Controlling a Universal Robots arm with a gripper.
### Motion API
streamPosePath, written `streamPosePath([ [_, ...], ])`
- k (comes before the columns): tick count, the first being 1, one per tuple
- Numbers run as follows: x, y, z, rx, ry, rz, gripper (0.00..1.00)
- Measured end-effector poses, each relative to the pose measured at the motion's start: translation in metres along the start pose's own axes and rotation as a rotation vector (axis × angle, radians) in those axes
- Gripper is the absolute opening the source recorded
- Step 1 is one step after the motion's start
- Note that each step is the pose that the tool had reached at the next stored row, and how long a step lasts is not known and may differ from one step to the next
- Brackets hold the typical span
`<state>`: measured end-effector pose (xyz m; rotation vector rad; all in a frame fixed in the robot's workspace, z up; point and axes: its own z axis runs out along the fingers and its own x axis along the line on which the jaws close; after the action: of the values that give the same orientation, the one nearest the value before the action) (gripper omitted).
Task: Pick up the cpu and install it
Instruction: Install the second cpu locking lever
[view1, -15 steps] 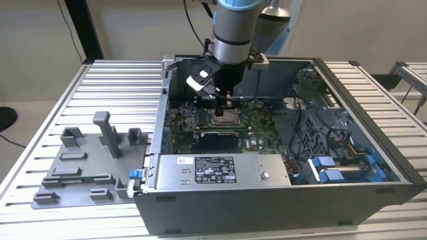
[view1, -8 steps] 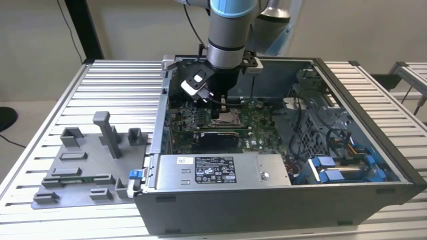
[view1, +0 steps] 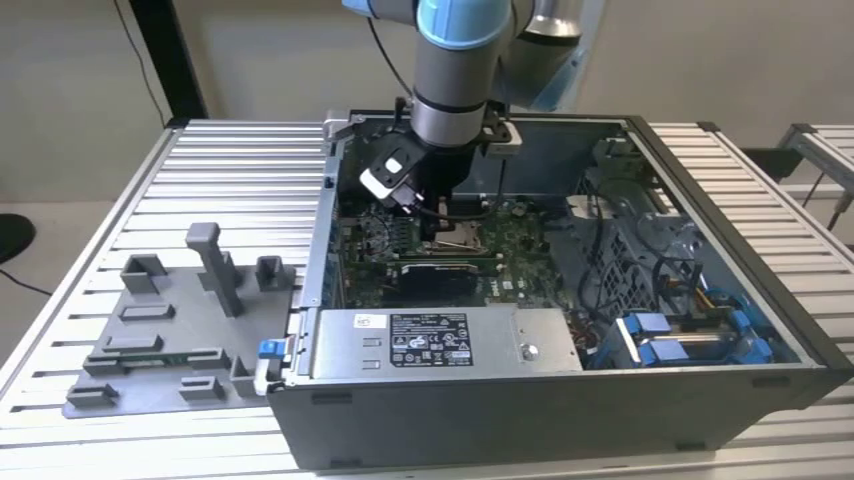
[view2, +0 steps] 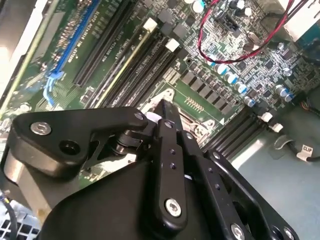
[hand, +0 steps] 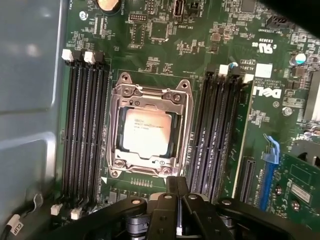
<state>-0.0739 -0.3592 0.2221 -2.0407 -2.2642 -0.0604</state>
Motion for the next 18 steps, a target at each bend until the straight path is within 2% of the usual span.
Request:
streamPosePath([
  [4,-0.0001,-0.0011,0.0033,-0.0018,0.0162,0.002,0.00],
  [9,-0.0005,-0.0023,0.0085,-0.0032,0.0269,0.004,0.00],
  [14,-0.0010,-0.0037,0.0145,-0.0042,0.0331,0.008,0.00],
  [18,-0.0015,-0.0046,0.0194,-0.0041,0.0347,0.010,0.00],
])
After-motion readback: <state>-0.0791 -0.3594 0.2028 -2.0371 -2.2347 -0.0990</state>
